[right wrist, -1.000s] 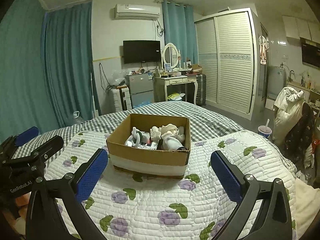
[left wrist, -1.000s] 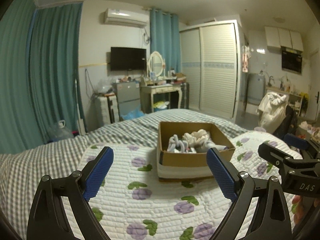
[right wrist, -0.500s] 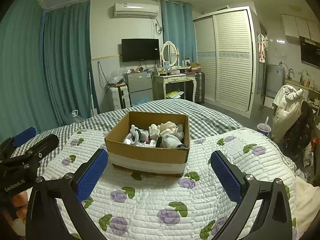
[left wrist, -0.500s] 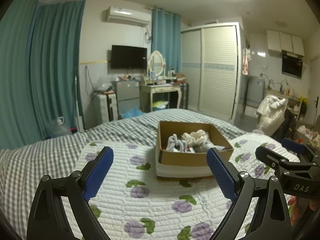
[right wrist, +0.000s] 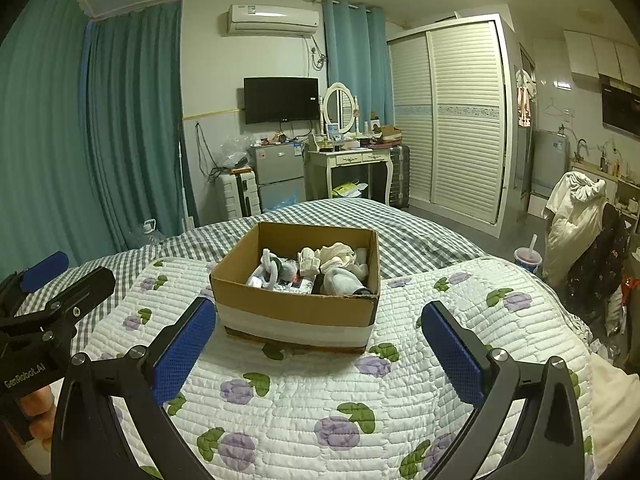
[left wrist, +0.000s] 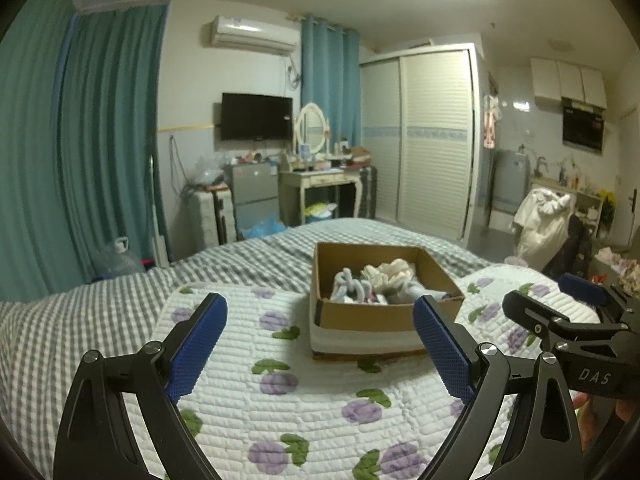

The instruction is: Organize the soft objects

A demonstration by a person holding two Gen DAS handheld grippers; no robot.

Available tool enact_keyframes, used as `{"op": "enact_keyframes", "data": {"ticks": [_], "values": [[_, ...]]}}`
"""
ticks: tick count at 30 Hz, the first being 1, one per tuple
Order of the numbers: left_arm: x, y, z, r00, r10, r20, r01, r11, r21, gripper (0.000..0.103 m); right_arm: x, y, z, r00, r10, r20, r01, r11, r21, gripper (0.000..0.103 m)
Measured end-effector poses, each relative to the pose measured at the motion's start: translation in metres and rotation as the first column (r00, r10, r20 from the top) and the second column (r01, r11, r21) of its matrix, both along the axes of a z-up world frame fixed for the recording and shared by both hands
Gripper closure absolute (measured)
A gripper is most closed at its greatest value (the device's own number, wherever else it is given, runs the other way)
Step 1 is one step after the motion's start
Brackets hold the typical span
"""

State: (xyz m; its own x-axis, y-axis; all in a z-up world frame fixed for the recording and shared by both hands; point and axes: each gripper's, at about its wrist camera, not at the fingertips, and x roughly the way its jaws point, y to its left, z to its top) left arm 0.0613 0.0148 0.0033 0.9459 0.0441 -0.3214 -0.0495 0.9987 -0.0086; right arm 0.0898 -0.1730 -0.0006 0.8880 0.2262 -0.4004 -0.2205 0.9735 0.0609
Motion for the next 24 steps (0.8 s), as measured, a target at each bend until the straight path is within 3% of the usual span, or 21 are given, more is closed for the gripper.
{"op": "enact_keyframes", "data": {"ticks": [24], "values": [[-0.0014,0.0021,-0.0002,1.000,0.002,0.000,-0.002,1.000,0.007,0.007,-0.0003,-0.0006,-0.0015,1.000,-0.004,0.002,0.004,1.000,-0.001,0.000]]}}
